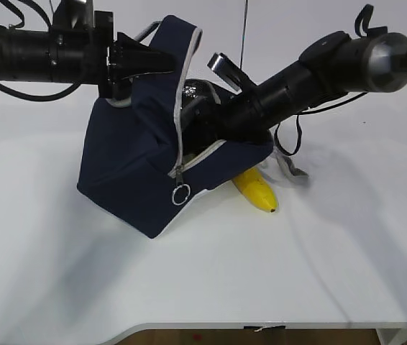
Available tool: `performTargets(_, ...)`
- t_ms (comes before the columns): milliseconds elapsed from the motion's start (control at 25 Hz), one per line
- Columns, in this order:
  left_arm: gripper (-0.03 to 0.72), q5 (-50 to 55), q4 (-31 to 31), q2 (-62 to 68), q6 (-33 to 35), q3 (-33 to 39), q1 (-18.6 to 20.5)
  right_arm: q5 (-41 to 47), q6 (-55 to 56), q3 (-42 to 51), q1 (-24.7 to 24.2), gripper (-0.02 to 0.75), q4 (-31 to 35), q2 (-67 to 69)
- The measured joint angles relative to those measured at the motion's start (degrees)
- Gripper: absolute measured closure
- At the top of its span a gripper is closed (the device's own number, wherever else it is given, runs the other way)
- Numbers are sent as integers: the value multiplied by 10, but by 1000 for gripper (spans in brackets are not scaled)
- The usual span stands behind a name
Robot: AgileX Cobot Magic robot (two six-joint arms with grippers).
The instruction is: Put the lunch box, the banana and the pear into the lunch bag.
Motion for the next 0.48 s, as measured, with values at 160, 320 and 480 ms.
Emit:
performTargets(160,688,1,2,0,7,0,0,11,0,0,0,294,9,0)
performTargets(320,688,1,3,0,18,0,0,25,0,-2,0,292,13,0)
performTargets(480,688,1,8,0,27,0,2,50,0,-26,0,291,6,0)
